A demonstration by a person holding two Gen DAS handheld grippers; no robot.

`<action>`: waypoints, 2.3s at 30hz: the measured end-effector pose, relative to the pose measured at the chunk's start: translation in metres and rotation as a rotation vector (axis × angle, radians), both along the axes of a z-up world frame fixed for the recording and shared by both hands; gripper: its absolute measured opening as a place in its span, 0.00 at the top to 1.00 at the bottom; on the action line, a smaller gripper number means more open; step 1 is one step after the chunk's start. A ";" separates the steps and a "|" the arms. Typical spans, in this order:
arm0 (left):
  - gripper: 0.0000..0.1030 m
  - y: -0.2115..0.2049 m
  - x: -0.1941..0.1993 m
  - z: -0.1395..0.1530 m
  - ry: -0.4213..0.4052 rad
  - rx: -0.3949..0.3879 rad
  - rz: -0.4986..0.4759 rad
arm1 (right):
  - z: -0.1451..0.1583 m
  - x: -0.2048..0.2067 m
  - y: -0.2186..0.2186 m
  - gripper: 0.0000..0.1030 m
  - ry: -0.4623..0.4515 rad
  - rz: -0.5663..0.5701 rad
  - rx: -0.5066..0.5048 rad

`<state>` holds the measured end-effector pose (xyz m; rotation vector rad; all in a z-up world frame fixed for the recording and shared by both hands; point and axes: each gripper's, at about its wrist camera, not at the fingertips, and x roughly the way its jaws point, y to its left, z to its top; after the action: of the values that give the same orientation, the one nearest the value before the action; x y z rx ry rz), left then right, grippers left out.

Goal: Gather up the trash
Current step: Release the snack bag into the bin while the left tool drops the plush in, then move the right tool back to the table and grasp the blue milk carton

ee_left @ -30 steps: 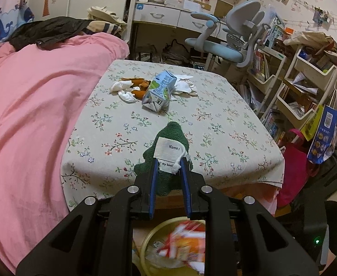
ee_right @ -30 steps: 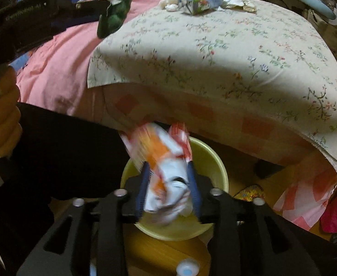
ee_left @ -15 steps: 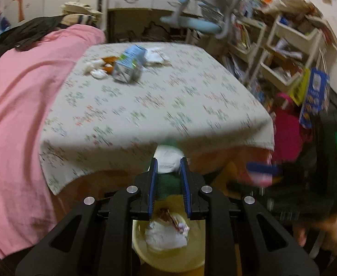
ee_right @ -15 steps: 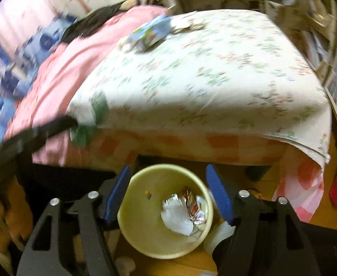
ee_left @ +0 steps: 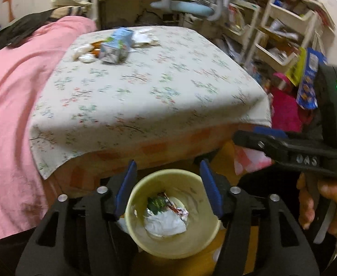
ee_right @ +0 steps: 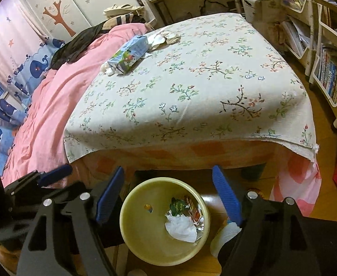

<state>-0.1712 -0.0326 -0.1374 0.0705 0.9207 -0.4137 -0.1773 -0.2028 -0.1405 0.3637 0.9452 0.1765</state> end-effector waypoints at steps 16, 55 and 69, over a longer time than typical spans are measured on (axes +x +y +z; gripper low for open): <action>0.30 0.042 0.017 0.011 -0.058 -0.087 0.232 | -0.003 0.002 0.006 0.23 0.007 0.011 -0.023; 0.22 0.134 0.191 0.074 -0.192 -0.170 0.585 | 0.032 0.236 0.097 0.21 -0.059 -0.007 -0.007; 0.22 0.120 0.267 0.030 -0.060 -0.042 0.442 | 0.009 0.280 0.086 0.40 0.054 0.090 -0.011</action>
<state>0.0958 0.0873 -0.1071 -0.1565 0.8396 -0.0195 0.1027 -0.1163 -0.1318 0.3174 1.0159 0.2441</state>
